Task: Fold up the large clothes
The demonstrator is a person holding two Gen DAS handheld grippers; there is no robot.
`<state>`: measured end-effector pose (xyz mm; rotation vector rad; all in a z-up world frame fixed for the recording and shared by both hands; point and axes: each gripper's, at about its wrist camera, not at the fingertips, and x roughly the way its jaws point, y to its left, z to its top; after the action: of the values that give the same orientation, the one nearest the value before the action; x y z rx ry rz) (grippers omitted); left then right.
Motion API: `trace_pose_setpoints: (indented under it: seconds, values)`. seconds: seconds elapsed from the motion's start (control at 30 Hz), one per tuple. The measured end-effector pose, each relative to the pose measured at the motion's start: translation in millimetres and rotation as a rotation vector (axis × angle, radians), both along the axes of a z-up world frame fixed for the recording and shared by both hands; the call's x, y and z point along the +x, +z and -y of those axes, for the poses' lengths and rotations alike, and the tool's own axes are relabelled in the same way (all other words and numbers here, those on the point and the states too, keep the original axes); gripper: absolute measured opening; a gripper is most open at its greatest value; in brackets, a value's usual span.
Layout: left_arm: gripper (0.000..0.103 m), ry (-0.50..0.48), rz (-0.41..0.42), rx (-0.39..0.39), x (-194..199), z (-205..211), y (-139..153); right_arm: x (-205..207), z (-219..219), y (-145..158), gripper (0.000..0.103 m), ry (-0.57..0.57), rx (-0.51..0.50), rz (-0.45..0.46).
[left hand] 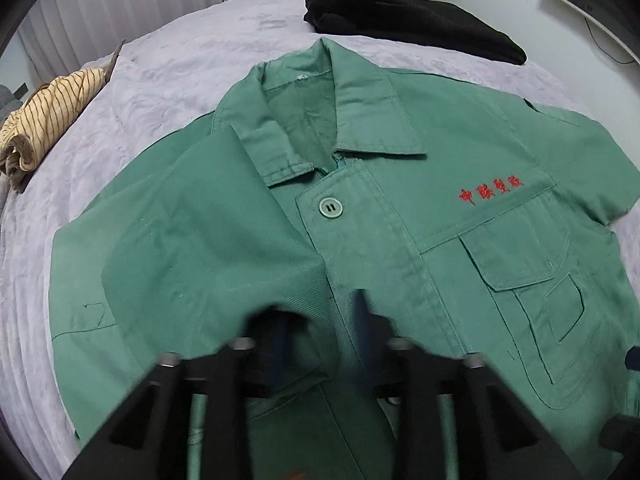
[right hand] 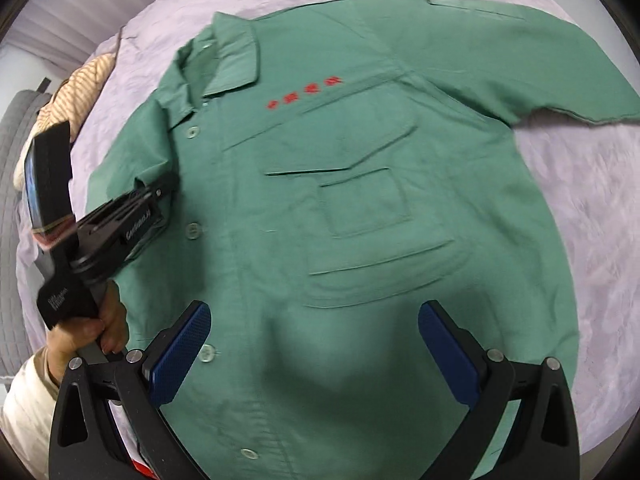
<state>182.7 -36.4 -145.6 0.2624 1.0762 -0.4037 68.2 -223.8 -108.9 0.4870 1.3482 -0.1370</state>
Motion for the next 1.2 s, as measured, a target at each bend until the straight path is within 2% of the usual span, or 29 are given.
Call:
trace_pose_setpoints:
  seconds: [0.03,0.07,0.13,0.2,0.23,0.3,0.33,0.4,0.47,0.6,0.67,0.73,0.77,0.8,0.83,0.87,0.9,1.07,1.13,1.2]
  values:
    - [0.094,0.002,0.011,0.003,-2.9,0.4,2.0,0.5,3.2,0.0,0.103,0.001,-0.005,0.001]
    - [0.095,0.003,0.05,0.007,-9.4,-0.5,8.2,3.0,4.4,1.2,0.103,0.005,-0.009,0.005]
    - [0.095,-0.008,0.077,0.024,-14.0,-6.5,16.6,10.4,6.0,7.6,0.103,0.016,-0.017,0.025]
    - [0.095,0.03,0.102,0.019,-23.0,-30.0,30.2,21.2,1.6,17.1,0.103,0.042,-0.027,0.055]
    - [0.095,0.069,0.117,0.025,-24.8,-47.0,36.8,29.7,-4.3,23.9,0.103,0.066,-0.033,0.08]
    - [0.103,0.168,0.135,0.051,-33.0,-86.6,44.5,48.9,-20.6,37.4,0.103,0.123,-0.049,0.144]
    - [0.103,0.22,0.14,0.066,-36.7,-108.0,46.3,61.1,-34.7,45.8,0.103,0.169,-0.056,0.186]
    - [0.103,0.306,0.122,0.128,-42.1,-149.7,38.2,80.3,-63.1,54.3,0.103,0.27,-0.062,0.238]
    - [0.103,0.351,0.083,0.204,-41.2,-177.1,19.9,103.6,-102.4,53.8,0.103,0.398,-0.076,0.266]
    - [0.103,0.392,0.052,0.246,-29.9,-196.1,-7.8,148.2,-184.6,18.8,0.103,0.604,-0.137,0.246]
    - [0.103,0.416,0.079,0.259,-24.2,-194.5,-13.5,163.2,-212.6,-6.1,0.103,0.65,-0.155,0.214]
    - [0.103,0.495,0.115,0.293,-22.3,-200.0,-17.6,173.2,-235.2,-34.3,0.103,0.687,-0.243,0.151]
    - [0.103,0.529,0.103,0.289,-23.4,-206.5,-20.3,174.8,-244.2,-48.9,0.1,0.709,-0.324,0.117]
    - [0.103,0.555,0.082,0.262,-23.5,-214.0,-23.0,174.2,-248.3,-56.5,0.081,0.72,-0.375,0.108]
    - [0.103,0.574,0.065,0.232,-24.9,-220.5,-25.2,173.6,-247.1,-56.7,0.066,0.718,-0.367,0.125]
    - [0.103,0.581,0.06,0.219,-25.1,-223.7,-25.8,173.3,-241.8,-51.0,0.022,0.698,-0.334,0.142]
    - [0.103,0.576,0.063,0.219,-24.6,-223.8,-25.7,173.7,-232.7,-42.0,0.02,0.653,-0.337,0.157]
    - [0.103,0.547,0.082,0.228,-24.4,-223.7,-22.4,169.8,-130.8,13.9,0.02,0.311,-0.139,0.301]
    - [0.103,0.535,0.078,0.221,-22.9,-225.6,-22.9,162.5,-76.5,13.5,0.02,0.155,-0.05,0.292]
    - [0.103,0.502,0.07,0.217,-22.1,-227.3,-22.3,154.9,-29.2,-4.9,0.023,0.023,0.074,0.239]
